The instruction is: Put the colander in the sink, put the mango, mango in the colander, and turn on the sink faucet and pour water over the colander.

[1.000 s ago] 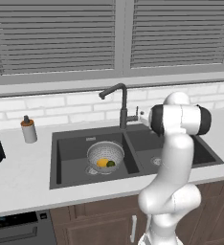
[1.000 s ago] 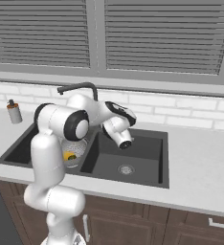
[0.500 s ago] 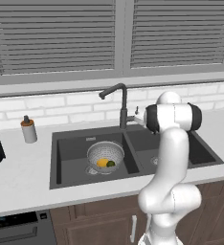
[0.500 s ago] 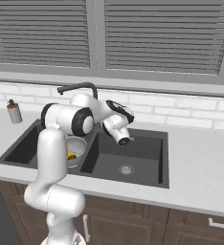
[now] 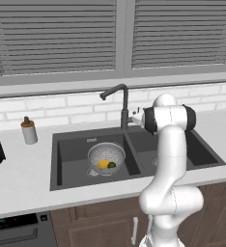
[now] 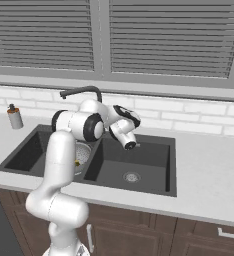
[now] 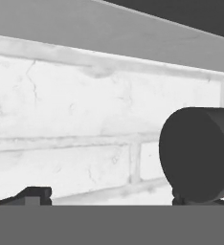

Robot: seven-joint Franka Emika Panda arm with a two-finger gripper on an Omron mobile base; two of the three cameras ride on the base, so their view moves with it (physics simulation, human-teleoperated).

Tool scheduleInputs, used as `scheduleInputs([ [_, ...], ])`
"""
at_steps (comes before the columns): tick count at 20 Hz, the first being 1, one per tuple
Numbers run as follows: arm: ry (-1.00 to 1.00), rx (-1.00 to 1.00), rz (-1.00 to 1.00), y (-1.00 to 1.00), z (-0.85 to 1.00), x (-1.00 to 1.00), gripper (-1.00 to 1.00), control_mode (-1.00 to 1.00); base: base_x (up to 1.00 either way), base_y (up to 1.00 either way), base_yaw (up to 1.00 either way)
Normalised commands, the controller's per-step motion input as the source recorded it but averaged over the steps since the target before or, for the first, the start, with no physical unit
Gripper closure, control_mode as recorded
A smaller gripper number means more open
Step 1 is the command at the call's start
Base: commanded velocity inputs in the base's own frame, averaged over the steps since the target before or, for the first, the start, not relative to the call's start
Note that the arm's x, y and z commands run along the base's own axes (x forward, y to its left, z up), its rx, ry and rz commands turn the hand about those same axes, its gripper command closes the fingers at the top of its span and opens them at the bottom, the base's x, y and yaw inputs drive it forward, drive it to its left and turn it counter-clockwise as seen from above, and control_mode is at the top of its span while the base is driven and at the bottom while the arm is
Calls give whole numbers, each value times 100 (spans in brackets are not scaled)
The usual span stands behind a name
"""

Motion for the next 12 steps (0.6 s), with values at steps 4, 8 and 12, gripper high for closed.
scheduleInputs([
  [4,0,0,0,14,-21,42,-100,-100,0,0,0],
  [8,0,0,0,19,-11,42,-100,-100,0,0,0],
  [12,0,0,0,26,0,38,-100,-100,0,0,0],
])
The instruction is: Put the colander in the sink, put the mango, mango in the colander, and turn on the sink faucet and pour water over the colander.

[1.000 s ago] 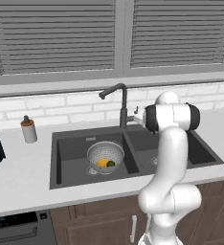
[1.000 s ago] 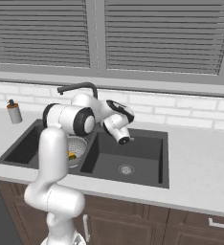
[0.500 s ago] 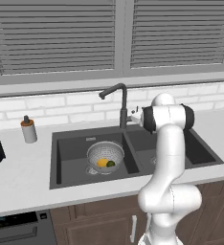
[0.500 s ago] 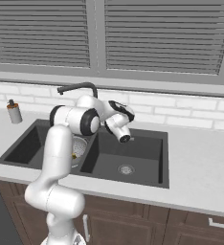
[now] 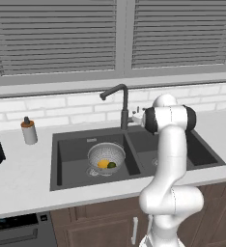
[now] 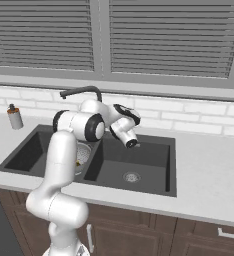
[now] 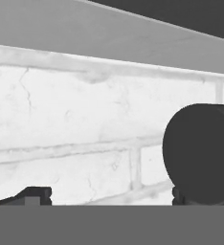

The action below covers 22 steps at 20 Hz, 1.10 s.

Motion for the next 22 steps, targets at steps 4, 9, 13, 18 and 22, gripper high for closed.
scheduleInputs([
  [4,-6,-1,-2,23,0,31,100,-100,0,0,0],
  [9,-8,0,-8,0,0,16,100,-100,0,0,0],
  [13,-9,0,-11,-12,0,12,100,-100,0,0,0],
  [18,-3,4,-12,-56,0,7,100,-100,0,0,0],
  [22,0,13,-10,-97,0,0,100,-100,0,0,0],
])
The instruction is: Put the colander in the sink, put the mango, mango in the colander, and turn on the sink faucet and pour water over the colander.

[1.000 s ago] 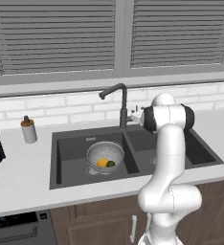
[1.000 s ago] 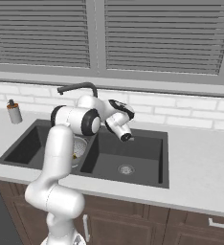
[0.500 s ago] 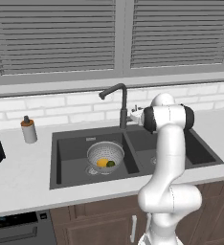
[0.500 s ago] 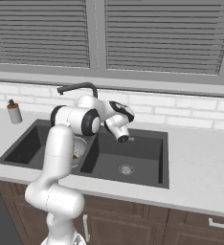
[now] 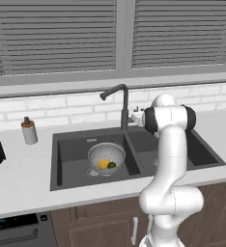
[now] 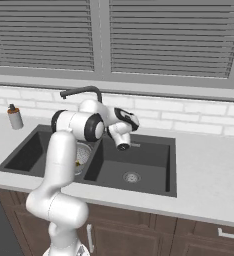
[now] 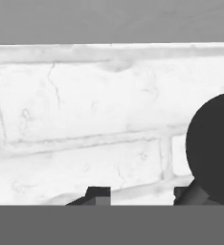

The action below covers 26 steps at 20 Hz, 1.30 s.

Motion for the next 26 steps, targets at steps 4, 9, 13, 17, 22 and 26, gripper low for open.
scheduleInputs([
  [4,0,21,-4,-100,0,0,100,-100,0,0,0],
  [9,0,30,0,-100,-5,-2,100,-100,0,0,0],
  [13,0,35,0,-100,-18,-2,100,-100,0,0,0],
  [17,0,31,0,-100,-23,0,100,-100,0,0,0],
  [22,-11,27,3,-71,39,-24,100,-100,0,0,0],
  [26,-21,17,15,-21,100,-71,100,-100,0,0,0],
])
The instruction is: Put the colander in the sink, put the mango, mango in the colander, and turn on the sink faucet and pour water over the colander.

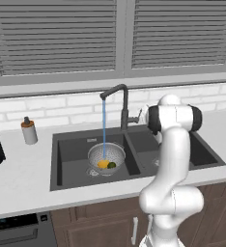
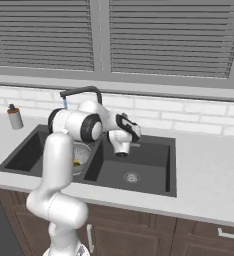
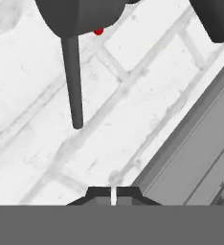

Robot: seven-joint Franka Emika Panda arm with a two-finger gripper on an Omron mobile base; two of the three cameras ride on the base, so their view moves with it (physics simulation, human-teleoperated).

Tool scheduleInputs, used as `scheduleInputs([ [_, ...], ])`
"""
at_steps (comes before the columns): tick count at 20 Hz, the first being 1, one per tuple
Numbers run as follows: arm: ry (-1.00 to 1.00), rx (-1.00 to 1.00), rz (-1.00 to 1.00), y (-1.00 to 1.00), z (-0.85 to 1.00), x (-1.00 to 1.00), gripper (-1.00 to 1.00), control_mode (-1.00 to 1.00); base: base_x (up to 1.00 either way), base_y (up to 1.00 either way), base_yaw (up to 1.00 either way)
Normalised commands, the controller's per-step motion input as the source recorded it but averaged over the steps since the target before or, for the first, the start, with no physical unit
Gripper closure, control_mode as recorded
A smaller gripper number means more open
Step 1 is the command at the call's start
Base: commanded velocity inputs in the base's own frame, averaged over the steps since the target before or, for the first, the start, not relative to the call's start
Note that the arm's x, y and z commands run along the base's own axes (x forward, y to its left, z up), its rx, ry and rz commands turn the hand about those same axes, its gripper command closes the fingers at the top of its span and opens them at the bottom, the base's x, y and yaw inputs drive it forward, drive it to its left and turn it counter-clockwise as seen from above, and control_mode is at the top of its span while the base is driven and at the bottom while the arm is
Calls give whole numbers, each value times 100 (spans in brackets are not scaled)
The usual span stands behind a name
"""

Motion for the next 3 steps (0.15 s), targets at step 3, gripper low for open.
scheduleInputs([
  [3,-21,14,11,-20,100,-88,100,-100,0,0,0],
])
